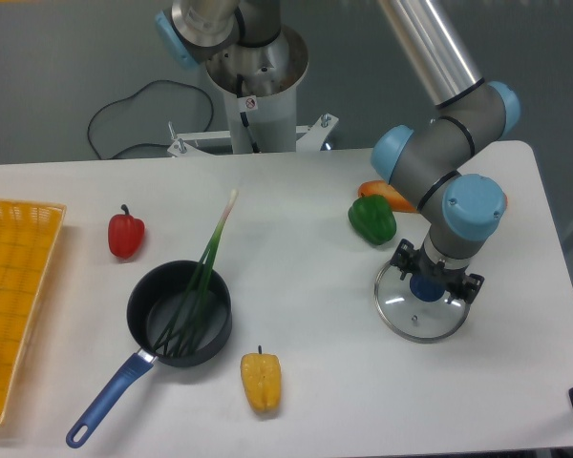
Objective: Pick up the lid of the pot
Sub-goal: 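Close the gripper on the blue knob, then lift the glass lid by its knob and carry it toward the saucepan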
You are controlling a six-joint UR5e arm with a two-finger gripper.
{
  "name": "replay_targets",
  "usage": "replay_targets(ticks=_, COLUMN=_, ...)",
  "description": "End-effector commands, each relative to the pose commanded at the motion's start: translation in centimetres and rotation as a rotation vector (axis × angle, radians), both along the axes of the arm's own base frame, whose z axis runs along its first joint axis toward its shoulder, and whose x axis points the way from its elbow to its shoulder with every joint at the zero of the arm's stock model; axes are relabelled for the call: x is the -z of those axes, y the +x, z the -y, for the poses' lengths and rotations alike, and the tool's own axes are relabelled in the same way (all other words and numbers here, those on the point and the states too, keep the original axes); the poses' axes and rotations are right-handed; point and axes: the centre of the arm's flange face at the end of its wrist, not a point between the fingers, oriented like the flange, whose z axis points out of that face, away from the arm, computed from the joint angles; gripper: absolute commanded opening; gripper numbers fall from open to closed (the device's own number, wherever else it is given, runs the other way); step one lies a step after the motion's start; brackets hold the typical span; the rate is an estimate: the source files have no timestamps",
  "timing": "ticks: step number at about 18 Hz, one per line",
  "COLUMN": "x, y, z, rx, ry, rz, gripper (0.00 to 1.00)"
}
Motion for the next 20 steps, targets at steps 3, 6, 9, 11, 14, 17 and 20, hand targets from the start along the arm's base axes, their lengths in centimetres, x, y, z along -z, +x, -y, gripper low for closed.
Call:
replay_targets(ticks=3, x=0.0, y=0.0, z=0.0, rx=0.002, ry=-0.001, rz=-0.001, gripper=0.81)
replay_targets(ticks=6, x=-0.1, y=-0.1, z=0.1, rx=0.005, ry=0.001, rz=-0.001, gripper=0.76)
replay_targets(ticks=9, x=-0.1, y=-0.2, z=0.0, rx=0.005, ry=0.0, rz=-0.003, gripper=0.68)
replay_targets(ticks=11, x=-0.4, y=-0.5, z=-0.1, rx=0.005, ry=0.003, rz=-0.01, gripper=0.66)
replay_targets(ticks=14, x=-1.1, y=-0.8, z=-0.2, rx=0.005, ry=-0.001, rz=-0.02, gripper=0.61)
replay_targets(ticks=17, x=-1.4, y=-0.9, z=-0.3, rx=0.008, ry=0.001, rz=-0.025, gripper=0.59)
replay_targets(ticks=20, x=-2.3, y=-1.2, z=-0.6, rx=0.011, ry=0.003, rz=-0.037, gripper=0.59)
